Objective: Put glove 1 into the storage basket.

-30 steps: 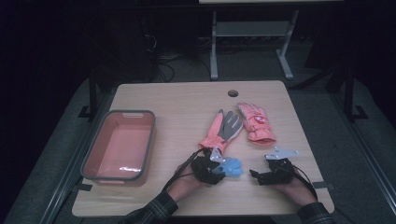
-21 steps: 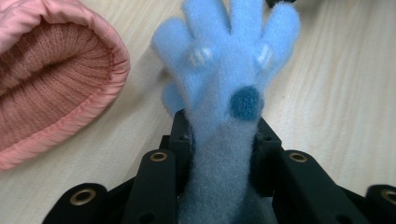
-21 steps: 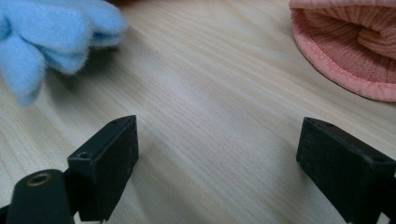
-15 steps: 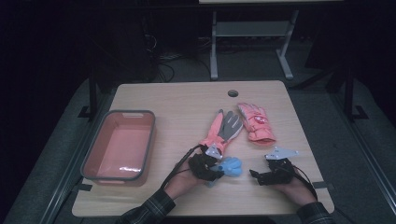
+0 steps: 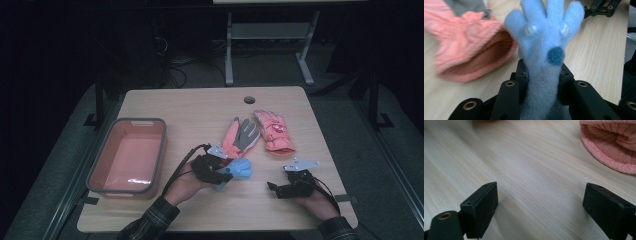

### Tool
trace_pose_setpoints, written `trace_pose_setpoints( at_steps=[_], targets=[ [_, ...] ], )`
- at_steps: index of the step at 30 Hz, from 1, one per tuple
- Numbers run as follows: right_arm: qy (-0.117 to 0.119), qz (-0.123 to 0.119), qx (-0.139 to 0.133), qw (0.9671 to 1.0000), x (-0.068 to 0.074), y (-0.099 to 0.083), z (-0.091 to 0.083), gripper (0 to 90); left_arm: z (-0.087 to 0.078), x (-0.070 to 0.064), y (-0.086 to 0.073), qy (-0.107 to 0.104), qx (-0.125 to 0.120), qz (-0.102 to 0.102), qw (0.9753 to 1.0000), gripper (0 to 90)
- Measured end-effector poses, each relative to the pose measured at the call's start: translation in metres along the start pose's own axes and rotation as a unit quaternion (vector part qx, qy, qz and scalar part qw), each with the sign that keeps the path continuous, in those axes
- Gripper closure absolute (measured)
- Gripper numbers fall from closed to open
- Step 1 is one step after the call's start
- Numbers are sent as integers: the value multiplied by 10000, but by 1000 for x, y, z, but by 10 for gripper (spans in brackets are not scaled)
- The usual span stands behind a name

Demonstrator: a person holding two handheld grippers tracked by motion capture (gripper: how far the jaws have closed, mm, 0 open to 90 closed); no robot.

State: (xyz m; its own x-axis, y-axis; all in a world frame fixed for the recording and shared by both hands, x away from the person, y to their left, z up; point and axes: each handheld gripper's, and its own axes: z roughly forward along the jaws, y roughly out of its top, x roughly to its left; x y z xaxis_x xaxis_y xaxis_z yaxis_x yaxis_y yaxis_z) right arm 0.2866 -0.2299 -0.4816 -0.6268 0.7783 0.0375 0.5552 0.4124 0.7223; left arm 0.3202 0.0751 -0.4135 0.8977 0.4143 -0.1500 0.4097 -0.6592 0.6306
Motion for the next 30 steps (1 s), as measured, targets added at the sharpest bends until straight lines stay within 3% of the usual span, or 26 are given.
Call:
trace_pose_setpoints(
  at_steps=[6,8,14,16,22,30],
  targets=[
    [-2,0,1,10000,0,0,0,122,-19,13,1,82,-41,-107,9999,693],
    [-3,11,-3,10000,0,-1,-1,122,-24,16,0,129,-134,-257,9995,693],
    [23,-38,1,10000,0,0,0,119,-41,28,-3,319,-142,-339,9988,694],
    [16,-31,0,10000,0,0,0,119,-45,31,-4,345,-279,-505,9977,695],
    [17,-12,1,10000,1,0,0,117,-65,39,-4,530,-277,-516,9969,696],
    [47,-11,19,10000,1,0,0,116,-91,54,-10,781,-397,-695,9937,696]
  ],
)
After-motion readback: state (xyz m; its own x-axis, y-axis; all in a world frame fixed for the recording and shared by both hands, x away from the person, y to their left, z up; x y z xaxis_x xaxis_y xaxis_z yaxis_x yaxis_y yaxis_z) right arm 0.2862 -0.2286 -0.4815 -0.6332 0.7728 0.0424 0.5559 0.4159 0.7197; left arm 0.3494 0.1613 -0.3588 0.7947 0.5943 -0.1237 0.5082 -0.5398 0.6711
